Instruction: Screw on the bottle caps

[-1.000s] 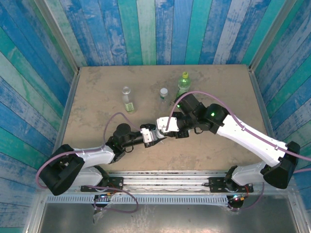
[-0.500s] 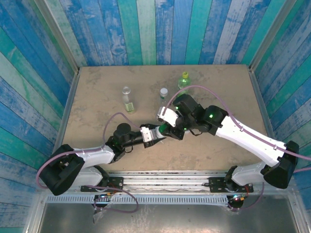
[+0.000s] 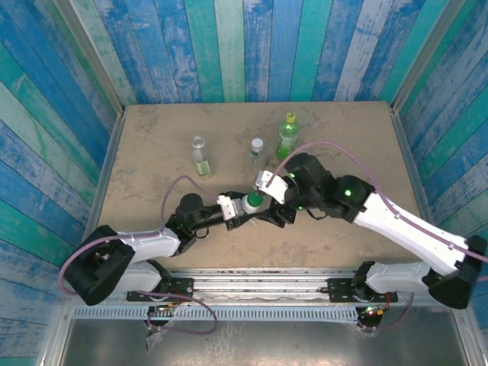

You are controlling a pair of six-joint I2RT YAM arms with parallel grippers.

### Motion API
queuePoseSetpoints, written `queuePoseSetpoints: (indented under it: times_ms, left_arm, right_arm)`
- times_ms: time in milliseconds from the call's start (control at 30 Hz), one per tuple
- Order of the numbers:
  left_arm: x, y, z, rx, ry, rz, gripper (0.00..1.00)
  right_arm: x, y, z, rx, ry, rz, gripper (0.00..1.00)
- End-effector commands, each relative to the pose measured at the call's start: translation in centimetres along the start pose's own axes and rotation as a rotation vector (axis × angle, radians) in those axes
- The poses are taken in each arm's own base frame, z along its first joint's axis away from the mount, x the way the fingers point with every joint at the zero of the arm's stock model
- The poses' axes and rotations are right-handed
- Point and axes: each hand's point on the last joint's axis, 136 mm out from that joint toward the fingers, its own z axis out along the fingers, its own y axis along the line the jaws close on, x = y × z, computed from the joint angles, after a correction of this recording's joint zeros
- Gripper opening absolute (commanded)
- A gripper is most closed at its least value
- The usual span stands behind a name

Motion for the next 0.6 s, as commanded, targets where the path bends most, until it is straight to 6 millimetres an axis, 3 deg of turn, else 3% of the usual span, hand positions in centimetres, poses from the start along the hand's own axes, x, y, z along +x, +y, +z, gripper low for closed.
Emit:
queuePoseSetpoints:
  times_ms: [0, 133, 333, 567]
  left_arm:
    - [-1.4, -0.5, -0.2, 0.042, -0.085, -0.07, 0.45]
    - [-2.0, -0.8, -0.1, 0.063, -0.118, -0.064, 0.46]
    - [-2.2, -0.8, 0.0, 0.071, -0.121, -0.058, 0.46]
    - [-2.1, -0.5, 0.0, 0.055, -0.116, -0.05, 0.48]
  right_arm:
    - [-3.1, 0.4, -1.2, 0.02, -0.237, -0.117, 0.77]
    - [-4.4, -0.2, -1.5, 0.064, -0.409, -0.064, 0.76]
    - [-3.9, -0.1, 0.3, 0.022, -0.4, 0.0, 0.72]
    - [-3.4, 0.3, 1.4, -0.023, -0.367, 0.023, 0.44]
